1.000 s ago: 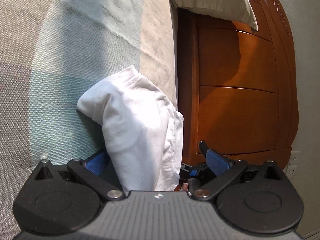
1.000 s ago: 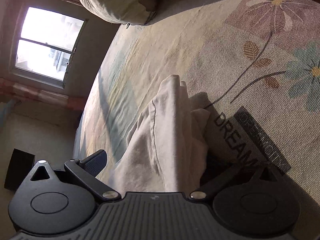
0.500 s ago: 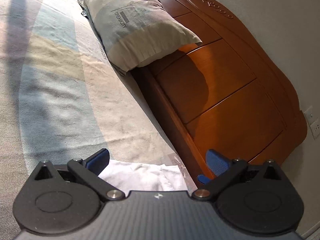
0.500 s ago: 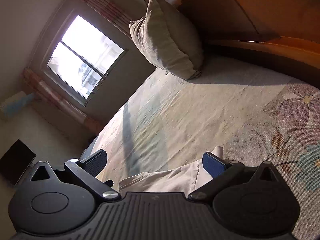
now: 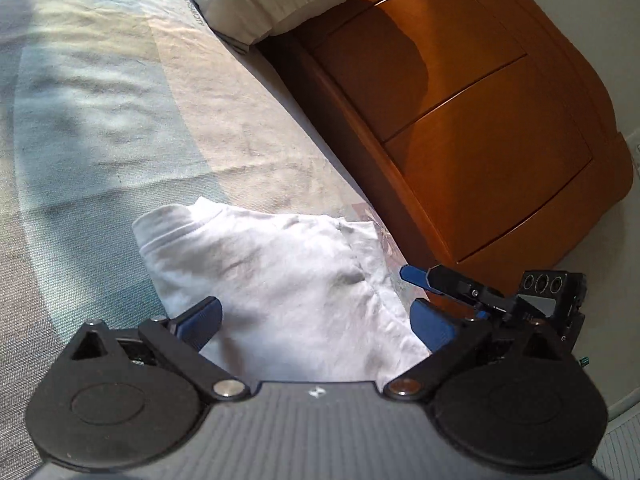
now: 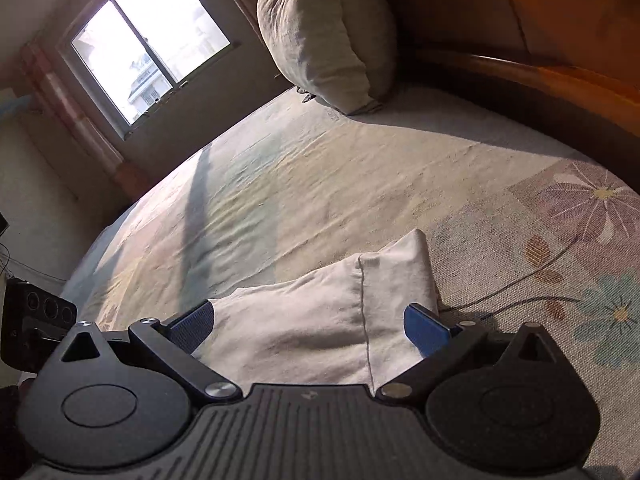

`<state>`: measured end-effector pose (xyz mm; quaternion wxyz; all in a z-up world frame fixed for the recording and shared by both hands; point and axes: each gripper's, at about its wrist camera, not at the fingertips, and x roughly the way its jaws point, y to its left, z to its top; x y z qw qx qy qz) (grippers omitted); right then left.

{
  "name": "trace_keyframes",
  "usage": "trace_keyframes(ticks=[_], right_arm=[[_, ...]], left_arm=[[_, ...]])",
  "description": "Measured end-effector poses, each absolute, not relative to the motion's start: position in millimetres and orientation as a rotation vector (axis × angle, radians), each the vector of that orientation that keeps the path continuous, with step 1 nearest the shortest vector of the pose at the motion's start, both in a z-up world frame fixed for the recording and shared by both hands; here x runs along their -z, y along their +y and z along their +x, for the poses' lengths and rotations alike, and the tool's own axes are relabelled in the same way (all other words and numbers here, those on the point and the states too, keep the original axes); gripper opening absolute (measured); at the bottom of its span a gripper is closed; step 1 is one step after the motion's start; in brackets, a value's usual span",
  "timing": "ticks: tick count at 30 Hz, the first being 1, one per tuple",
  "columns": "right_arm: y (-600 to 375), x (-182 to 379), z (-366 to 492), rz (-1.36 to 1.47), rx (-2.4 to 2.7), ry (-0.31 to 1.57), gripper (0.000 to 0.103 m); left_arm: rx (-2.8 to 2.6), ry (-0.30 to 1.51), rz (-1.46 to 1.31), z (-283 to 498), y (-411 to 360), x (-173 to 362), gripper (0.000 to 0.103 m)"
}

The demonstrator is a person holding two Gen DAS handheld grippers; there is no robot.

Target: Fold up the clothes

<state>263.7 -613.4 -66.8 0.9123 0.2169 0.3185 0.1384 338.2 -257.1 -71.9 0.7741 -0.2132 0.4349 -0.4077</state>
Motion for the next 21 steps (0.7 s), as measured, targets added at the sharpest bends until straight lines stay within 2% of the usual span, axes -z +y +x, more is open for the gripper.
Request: trace_keyframes(ticks=[4, 11, 17, 21], right_arm=[[-606.5, 46.7, 251.2, 0.364, -0.297, 0.627, 0.103], [-599.4, 89.1, 301.1, 0.372, -0.242, 0.751, 0.103], [-602.5, 33.0, 232.8, 0.361, -0.274, 0.707, 0.103], [-601.5, 46.8, 193.0, 0.416, -0.306, 0.757, 0.103]], left_arm=[[0.84, 0.858, -0.265, 311.1, -242.2, 53.2, 0.1], [0.679, 0.769, 0.093, 255.4, -211.9, 39.0, 0.1], [0.584, 0.665, 0.28, 207.4, -173.9, 37.3, 0.102], [0.554, 0.685, 0.286, 185.8, -163.5, 45.8, 0.102]])
